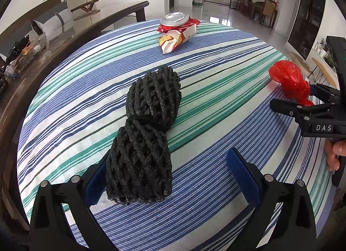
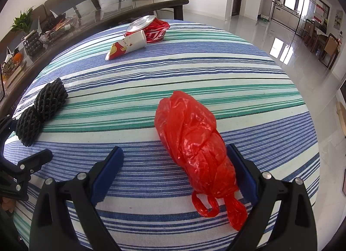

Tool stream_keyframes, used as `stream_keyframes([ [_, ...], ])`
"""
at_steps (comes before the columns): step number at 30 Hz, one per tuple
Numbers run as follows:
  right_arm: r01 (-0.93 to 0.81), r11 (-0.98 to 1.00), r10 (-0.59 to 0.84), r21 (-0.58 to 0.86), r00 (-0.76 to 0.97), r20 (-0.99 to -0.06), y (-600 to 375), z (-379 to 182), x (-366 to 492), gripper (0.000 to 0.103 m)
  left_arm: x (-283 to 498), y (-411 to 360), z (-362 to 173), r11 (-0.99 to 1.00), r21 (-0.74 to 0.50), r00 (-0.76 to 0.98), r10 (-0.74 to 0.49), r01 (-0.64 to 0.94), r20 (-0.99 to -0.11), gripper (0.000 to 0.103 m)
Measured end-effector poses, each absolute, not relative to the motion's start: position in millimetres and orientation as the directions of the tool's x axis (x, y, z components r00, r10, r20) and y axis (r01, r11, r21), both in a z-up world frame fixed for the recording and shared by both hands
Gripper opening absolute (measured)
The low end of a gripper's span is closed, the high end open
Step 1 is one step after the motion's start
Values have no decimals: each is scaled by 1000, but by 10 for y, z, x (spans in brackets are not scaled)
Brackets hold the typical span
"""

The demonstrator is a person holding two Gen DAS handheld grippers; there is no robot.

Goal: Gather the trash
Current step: 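Grasp the black foam nets with the left tool and lift them while the right tool holds the red bag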

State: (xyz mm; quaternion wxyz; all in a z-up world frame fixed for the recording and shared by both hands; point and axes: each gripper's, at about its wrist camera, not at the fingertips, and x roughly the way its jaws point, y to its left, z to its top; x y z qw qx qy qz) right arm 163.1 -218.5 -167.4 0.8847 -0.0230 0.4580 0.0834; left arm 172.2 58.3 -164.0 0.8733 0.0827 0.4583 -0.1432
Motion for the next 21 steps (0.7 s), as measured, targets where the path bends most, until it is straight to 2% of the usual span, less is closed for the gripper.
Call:
stream_keyframes([
  [4,-172,983,158,71,567,-809,-2237,-1660,1618,92,1723,591,-1638,944,9,536,-180,330,-825,99],
  [9,-156,979,195,134,501,-843,-2619,-1494,1595,92,1737,781,-1562,915,-48,467,-249,401,-848,99],
  [13,-245,966,191,79,479,-857,-2603,-1303,1591,92,1831,937,-1399,905,-133,457,-326,405,-828,98],
  [16,-308,950,192,51,450,-872,-2417,-1255,1672,91,1965,843,-1353,887,-142,433,-348,440,-831,98],
  [20,-325,946,132,-11,413,-901,-2252,-1326,1806,89,2104,713,-1392,895,-81,425,-287,440,-858,96],
  [21,-322,947,127,-11,403,-906,-2244,-1346,1833,82,2105,695,-1387,894,-73,425,-281,443,-860,90],
])
